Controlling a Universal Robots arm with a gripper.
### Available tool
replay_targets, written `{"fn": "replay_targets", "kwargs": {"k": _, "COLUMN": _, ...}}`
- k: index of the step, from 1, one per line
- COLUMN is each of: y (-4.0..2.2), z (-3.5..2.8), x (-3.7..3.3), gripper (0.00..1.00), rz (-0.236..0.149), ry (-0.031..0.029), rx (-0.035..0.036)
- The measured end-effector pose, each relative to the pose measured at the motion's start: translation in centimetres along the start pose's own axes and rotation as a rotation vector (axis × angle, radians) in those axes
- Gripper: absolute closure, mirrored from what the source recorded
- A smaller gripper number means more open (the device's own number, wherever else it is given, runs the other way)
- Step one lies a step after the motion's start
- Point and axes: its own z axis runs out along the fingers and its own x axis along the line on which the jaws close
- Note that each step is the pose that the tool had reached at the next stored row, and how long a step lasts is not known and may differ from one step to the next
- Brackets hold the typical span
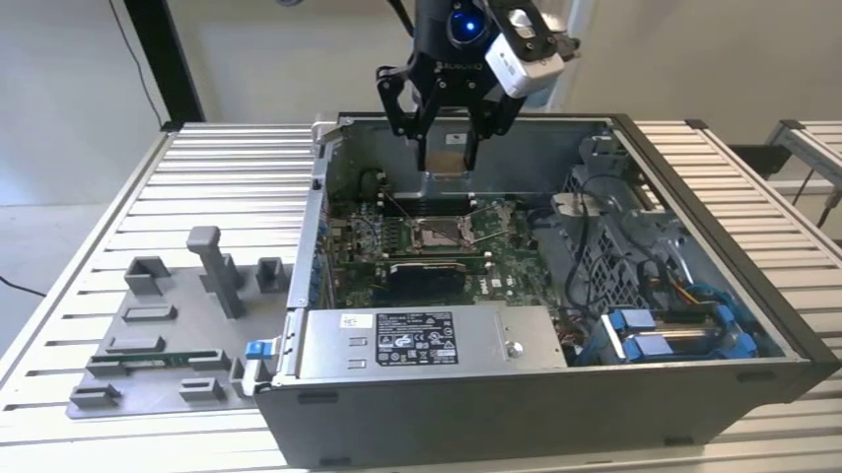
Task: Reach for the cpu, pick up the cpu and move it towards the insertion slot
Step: 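Pick up the cpu and move it towards the insertion slot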
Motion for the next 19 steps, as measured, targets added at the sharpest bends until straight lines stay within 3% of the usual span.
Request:
{"fn": "replay_targets", "kwargs": {"k": 13, "y": 2.06, "z": 0.21, "x": -0.08, "gripper": 1.0, "rz": 0.003, "ry": -0.0002, "rx": -0.0001}}
{"fn": "replay_targets", "kwargs": {"k": 19, "y": 2.67, "z": 0.28, "x": -0.13, "gripper": 1.0, "rz": 0.004, "ry": -0.0001, "rx": 0.0}}
